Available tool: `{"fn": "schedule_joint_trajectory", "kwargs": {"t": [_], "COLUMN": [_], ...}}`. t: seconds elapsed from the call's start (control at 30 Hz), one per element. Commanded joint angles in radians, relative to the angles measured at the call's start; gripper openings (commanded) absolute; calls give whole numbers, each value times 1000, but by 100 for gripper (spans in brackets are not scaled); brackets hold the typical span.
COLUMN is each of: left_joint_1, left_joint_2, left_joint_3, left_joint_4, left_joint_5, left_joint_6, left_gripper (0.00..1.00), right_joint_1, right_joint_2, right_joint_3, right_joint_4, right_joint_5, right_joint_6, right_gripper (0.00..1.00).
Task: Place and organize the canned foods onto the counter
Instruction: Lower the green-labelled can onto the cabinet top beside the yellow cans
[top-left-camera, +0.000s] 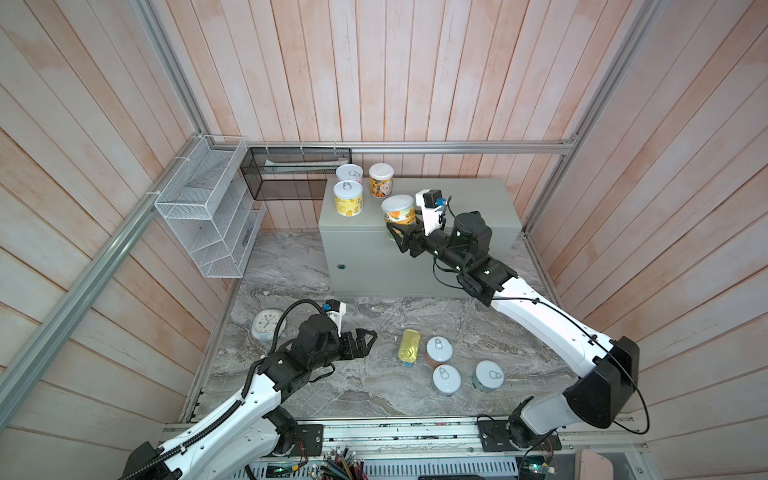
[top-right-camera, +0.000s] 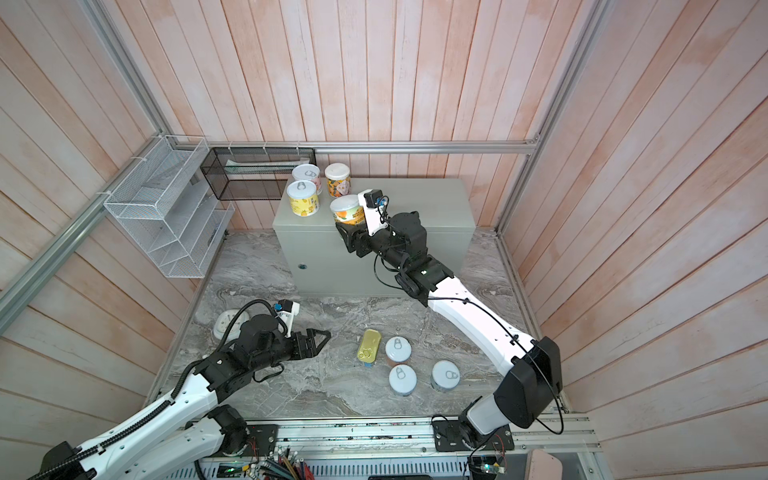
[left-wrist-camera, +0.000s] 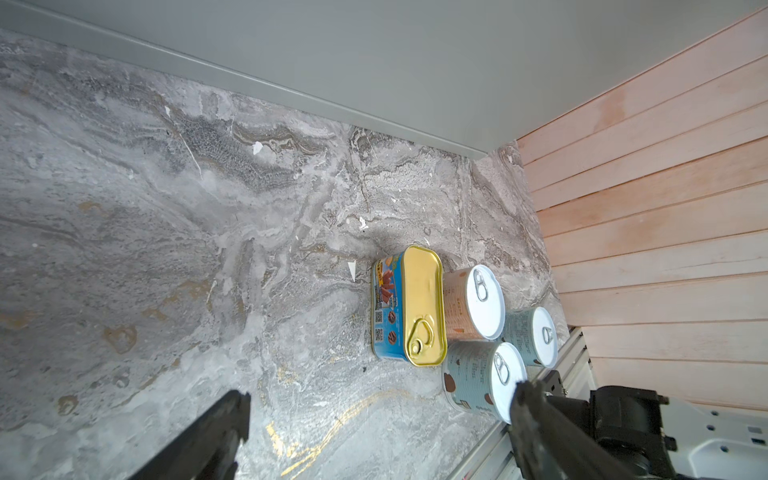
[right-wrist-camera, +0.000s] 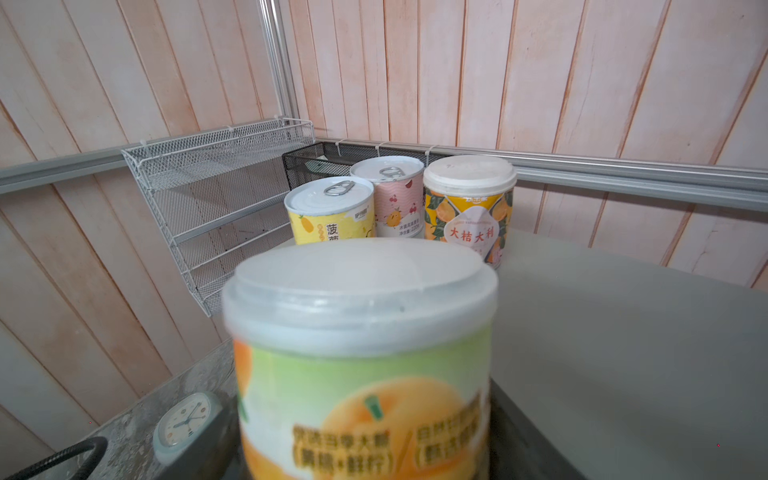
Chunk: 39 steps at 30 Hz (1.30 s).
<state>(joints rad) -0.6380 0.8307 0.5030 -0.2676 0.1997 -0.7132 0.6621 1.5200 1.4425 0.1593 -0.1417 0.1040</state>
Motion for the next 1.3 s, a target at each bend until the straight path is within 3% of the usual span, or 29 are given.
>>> {"fn": "schedule_joint_trajectory", "kwargs": {"t": [0.0,0.73,1.27], "left_joint_1": [-5,-7,-48], "left_joint_2": [-27,23,120], "left_joint_3": [-17,-26,-1], "left_joint_4": [1,39,101], "left_joint_5": [-22,2,27], "left_joint_6": [-17,-42,-62], "left_gripper": [100,100,100], "right_joint_1": [-11,-25,-25], "right_joint_2": [3,151,299], "right_joint_3": [78,61,205], "right_joint_4": [126,287,257], "right_joint_5": [-37,37,28], "right_joint_6": [1,-102,-110], "right_gripper": [66,67,69]}}
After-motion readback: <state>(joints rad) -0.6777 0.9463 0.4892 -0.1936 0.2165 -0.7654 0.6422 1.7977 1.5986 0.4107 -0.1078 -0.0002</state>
